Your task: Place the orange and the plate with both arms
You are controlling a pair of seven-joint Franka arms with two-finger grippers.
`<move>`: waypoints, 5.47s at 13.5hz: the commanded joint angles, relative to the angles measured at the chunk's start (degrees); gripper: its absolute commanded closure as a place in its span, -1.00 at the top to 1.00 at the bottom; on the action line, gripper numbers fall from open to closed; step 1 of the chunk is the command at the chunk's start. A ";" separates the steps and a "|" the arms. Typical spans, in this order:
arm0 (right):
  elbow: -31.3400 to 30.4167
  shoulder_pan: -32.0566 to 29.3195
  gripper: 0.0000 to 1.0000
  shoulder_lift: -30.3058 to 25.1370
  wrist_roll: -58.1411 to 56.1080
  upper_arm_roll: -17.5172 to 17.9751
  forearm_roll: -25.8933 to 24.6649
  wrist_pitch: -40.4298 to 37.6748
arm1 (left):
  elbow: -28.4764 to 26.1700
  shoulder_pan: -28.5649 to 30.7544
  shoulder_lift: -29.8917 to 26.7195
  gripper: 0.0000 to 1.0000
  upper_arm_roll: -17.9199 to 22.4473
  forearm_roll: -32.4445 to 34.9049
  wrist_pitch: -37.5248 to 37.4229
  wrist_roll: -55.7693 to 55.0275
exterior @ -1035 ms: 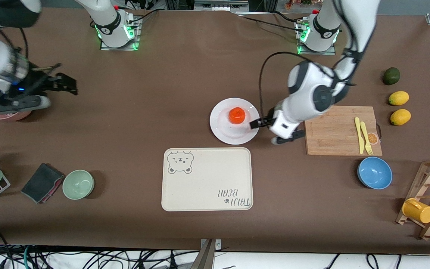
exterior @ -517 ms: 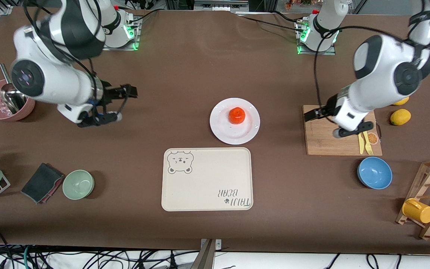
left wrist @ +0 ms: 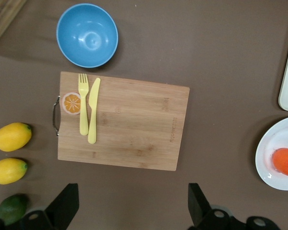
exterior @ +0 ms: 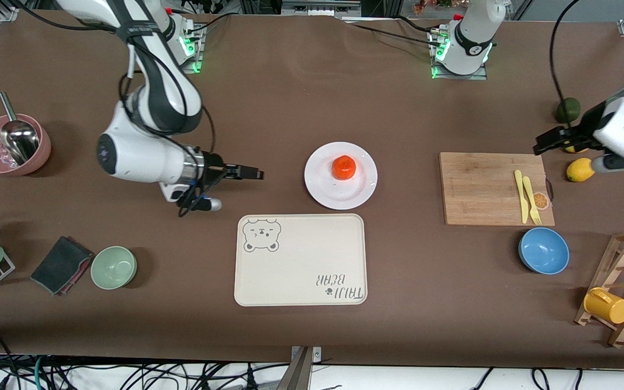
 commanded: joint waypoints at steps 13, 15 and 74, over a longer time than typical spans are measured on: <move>-2.88 7.84 0.99 15.86 -51.58 6.99 54.45 20.46 | 9.65 -4.33 4.47 1.00 -0.36 6.17 -5.69 -3.83; -1.82 8.56 0.83 17.35 -54.46 6.90 55.95 20.64 | 9.66 -4.16 4.47 1.00 -0.36 6.26 -5.69 -3.74; 27.01 -2.16 1.00 -5.82 -13.97 -18.06 -46.51 -48.88 | 10.89 0.76 -0.98 1.00 -7.48 6.17 -7.01 -4.09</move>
